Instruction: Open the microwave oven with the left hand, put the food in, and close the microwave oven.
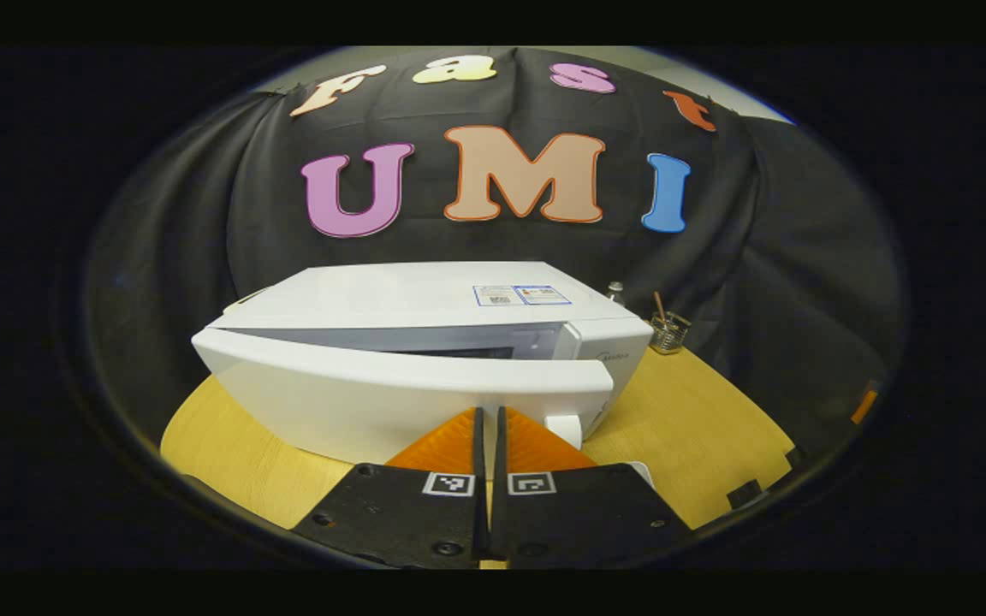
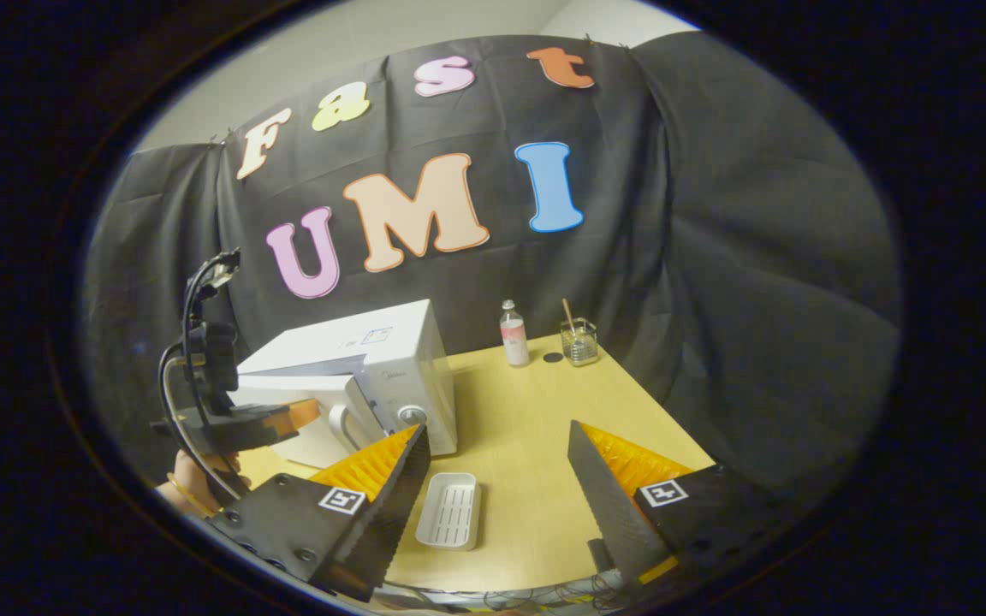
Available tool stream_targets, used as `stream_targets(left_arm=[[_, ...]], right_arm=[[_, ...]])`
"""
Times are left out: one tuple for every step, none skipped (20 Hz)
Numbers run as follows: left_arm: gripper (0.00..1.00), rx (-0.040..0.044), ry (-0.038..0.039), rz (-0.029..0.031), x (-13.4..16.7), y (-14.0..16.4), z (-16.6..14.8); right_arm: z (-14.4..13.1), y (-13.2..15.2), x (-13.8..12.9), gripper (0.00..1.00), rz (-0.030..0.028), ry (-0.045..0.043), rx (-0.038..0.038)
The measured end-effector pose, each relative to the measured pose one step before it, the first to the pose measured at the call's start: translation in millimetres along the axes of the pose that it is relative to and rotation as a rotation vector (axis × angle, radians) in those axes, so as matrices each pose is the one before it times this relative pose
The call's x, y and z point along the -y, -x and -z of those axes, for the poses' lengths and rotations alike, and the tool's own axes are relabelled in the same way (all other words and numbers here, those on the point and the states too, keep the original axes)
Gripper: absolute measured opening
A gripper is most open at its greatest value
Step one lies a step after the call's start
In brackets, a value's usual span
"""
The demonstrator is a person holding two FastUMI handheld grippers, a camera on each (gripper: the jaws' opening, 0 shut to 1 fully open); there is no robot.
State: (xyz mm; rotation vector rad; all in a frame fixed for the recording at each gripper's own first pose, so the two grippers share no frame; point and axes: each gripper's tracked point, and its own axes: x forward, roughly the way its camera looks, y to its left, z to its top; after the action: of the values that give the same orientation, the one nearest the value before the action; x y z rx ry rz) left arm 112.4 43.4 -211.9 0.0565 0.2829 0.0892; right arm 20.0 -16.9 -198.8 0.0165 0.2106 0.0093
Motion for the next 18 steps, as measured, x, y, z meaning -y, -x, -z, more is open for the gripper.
stream_targets(left_arm=[[0.0, 0.00401, 0.00837, -0.00392, -1.75, -2.68, -2.68], [0.02, 0.00747, 0.0099, -0.0039, -0.37, -0.89, -1.31], [0.0, 0.00879, 0.00993, -0.00203, -0.55, -2.27, -4.72], [0.0, 0.00466, 0.00598, -0.00158, -0.3, -2.83, -1.6], [0.0, 0.00223, 0.00367, -0.00062, -0.94, -2.42, -3.06], [0.0, 0.00075, 0.0, -0.00238, -1.35, -3.03, -0.79], [0.02, -0.00041, -0.00348, -0.00748, -1.29, -2.67, -1.47], [0.0, -0.00038, -0.00239, -0.00477, -0.15, -0.67, -1.36], [0.0, 0.00509, 0.00017, -0.00405, 0.34, -2.44, -1.97], [0.0, 0.00113, -0.00219, -0.00175, 1.17, -0.6, -0.53], [0.0, -0.00275, -0.00666, -0.00262, 0.92, -1.86, -0.54], [0.0, -0.00547, -0.00415, -0.00464, -0.74, -1.3, 1.45], [0.0, -0.00053, 0.00296, 0.00071, 1.89, 0.61, 1.24], [0.0, 0.00297, 0.00063, 0.00479, 1.9, -0.69, -0.26], [0.0, -0.00186, 0.0002, -0.00386, -1.06, 0.26, 0.11], [0.0, 0.00495, 0.0008, -0.00295, -0.25, 0.43, -0.79], [0.0, 0.00311, 0.00159, -0.00236, -0.64, -0.77, -0.08], [0.0, 0.00132, 0.00664, 0.00034, 0.49, 0.21, 0.16]], right_arm=[[-2.6, -0.1, -3.17, 0.92, -0.0086, 0.00697, 0.00654], [-1.48, 0.57, -2.91, 0.92, -0.00633, 0.00776, 0.00626], [-1.5, 0.62, -1.01, 0.92, -0.00168, 0.01039, 0.00496], [-0.61, 0.34, 0.58, 0.92, 0.00064, 0.00907, 0.00679], [-2.78, 1.01, 0.55, 0.92, 0.00277, 0.00511, 0.00806], [-2.6, 0.15, 0.0, 0.92, 0.0012, 0.0012, 0.00926], [-2.73, 0.93, 1.05, 0.92, 0.0041, -0.00244, 0.01028], [-2.27, -0.61, 2.23, 0.92, 0.00605, -0.004, 0.00966], [-2.02, 0.89, 1.62, 0.92, 0.00479, -0.00616, 0.00828], [-0.71, 1.23, 0.81, 0.92, 0.0035, -0.00621, 0.00684], [-1.16, -0.08, 1.06, 0.92, 0.00328, -0.00659, 0.00373], [0.54, 0.49, 1.53, 0.92, 0.00253, -0.00652, 0.00197], [0.25, -0.64, 1.67, 0.92, 0.00285, -0.00728, -0.00131], [1.31, -1.59, 1.43, 0.92, 0.0042, -0.00799, -0.00195], [0.37, -1.98, 1.65, 0.92, 0.00373, -0.00895, -0.00244], [0.67, -0.56, 1.11, 0.92, 0.00153, -0.00856, -0.00197], [0.33, -1.06, 1.16, 0.92, 0.00059, -0.00673, -0.00124], [0.33, -1.29, 0.2, 0.92, 0.0008, -0.00316, -0.00086]])
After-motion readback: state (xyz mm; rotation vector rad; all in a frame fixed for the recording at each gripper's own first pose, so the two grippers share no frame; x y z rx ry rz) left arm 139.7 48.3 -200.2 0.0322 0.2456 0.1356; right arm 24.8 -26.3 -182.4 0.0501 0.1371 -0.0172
